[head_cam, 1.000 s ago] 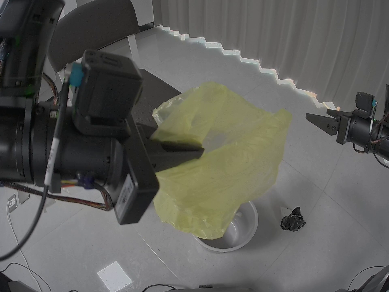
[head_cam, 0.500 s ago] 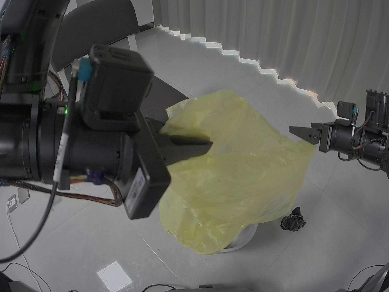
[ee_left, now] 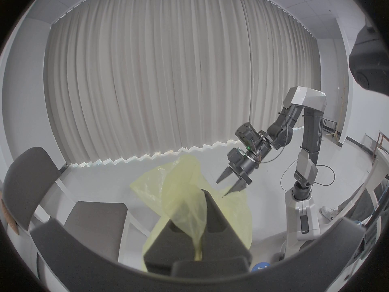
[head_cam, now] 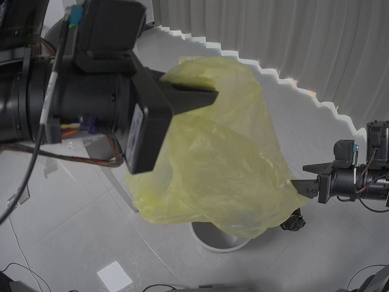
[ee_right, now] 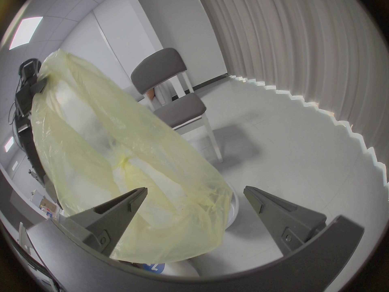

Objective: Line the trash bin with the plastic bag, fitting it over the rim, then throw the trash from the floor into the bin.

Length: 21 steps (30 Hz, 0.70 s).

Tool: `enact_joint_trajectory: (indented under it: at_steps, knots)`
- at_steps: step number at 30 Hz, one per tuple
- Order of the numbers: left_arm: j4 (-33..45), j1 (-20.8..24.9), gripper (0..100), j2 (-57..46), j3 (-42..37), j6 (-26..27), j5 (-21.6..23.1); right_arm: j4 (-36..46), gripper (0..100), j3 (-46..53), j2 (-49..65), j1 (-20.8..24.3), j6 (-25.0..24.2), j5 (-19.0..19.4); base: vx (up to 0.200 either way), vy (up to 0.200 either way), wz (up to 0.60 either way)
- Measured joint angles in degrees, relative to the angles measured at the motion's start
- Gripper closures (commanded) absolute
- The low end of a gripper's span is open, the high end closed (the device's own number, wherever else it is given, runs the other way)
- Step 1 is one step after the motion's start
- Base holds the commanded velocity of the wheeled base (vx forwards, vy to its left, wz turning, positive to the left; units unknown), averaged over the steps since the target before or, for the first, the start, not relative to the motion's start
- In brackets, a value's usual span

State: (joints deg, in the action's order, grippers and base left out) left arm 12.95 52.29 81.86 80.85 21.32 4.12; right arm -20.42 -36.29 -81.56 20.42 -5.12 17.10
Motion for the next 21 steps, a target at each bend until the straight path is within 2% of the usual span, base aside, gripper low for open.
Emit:
enact_joint_trajectory:
  at_steps: [5, 18, 19, 21]
  knots:
    - [-0.11, 0.09, 100, 0.13, 0.96, 0.05, -0.07, -0.4, 0, 0.63, -0.11, 1.4, -0.13, 0.0, 0.0, 0.0, 0.0]
    - [-0.2, -0.13, 100, 0.52, 2.58, 1.37, -0.1, -0.6, 0, 1.49, -2.35, 1.57, -0.13, -0.28, 0.0, 0.0, 0.0]
    - [-0.22, -0.15, 100, 0.55, 2.63, 1.41, -0.1, -0.62, 100, 1.6, -2.38, 1.55, -0.02, -0.3, 0.0, 0.0, 0.0]
    - [-0.28, -0.22, 100, 0.66, 2.65, 1.45, -0.1, -0.62, 100, 1.87, -2.35, 1.54, 0.15, -0.41, 0.0, 0.0, 0.0]
